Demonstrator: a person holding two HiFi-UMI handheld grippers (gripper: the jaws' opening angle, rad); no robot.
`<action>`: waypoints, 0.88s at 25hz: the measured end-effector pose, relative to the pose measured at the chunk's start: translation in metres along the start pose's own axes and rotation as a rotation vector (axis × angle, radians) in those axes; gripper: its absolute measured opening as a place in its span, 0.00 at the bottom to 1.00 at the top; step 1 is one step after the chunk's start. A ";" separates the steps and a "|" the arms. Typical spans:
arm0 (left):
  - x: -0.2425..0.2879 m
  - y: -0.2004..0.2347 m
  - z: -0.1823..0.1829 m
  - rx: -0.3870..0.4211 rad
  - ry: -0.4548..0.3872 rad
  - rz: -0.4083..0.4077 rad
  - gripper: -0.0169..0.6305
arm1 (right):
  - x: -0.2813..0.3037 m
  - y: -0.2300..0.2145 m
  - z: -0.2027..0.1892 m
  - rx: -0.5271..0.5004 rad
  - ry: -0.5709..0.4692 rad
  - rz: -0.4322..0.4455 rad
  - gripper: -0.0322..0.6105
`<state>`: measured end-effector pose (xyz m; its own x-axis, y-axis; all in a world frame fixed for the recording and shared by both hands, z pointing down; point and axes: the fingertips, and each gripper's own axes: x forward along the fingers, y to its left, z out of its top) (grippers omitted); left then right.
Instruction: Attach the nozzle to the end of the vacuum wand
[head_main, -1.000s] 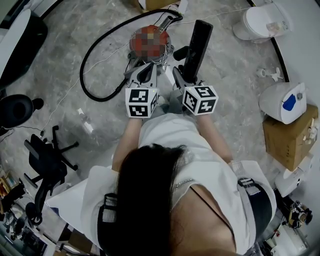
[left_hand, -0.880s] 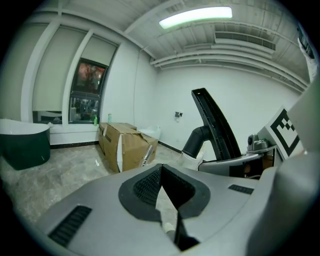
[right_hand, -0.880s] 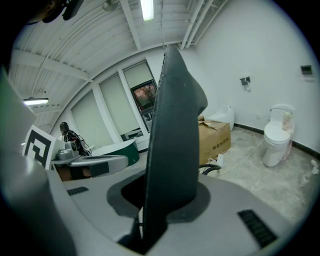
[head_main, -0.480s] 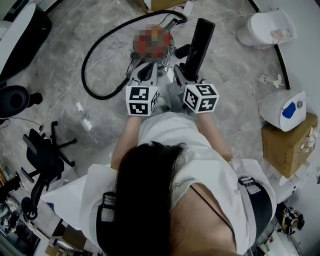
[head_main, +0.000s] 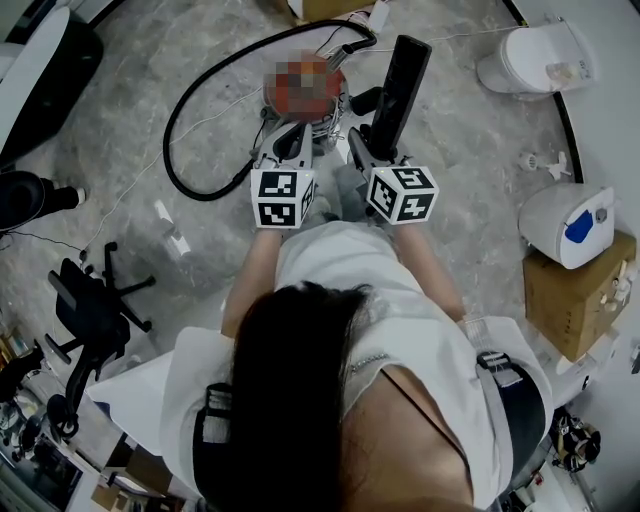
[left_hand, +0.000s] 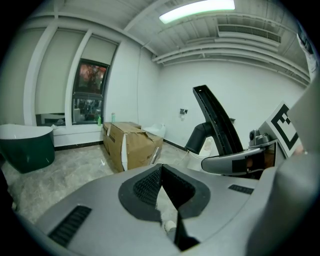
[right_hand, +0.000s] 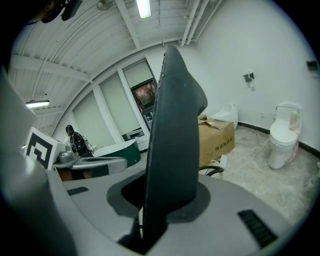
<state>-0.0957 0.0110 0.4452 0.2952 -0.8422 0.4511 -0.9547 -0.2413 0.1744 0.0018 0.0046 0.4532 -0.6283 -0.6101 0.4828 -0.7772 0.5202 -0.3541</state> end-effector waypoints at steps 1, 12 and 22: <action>0.004 0.000 0.001 0.001 0.005 0.000 0.03 | 0.002 -0.003 0.003 0.003 0.000 0.002 0.19; 0.047 0.000 0.021 0.045 0.032 0.005 0.03 | 0.030 -0.038 0.028 0.034 0.014 0.032 0.19; 0.085 0.000 0.040 0.108 0.054 0.048 0.03 | 0.055 -0.074 0.058 0.009 0.037 0.066 0.19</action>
<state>-0.0718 -0.0794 0.4483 0.2482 -0.8273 0.5040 -0.9654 -0.2544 0.0578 0.0226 -0.1019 0.4595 -0.6769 -0.5521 0.4868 -0.7342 0.5532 -0.3935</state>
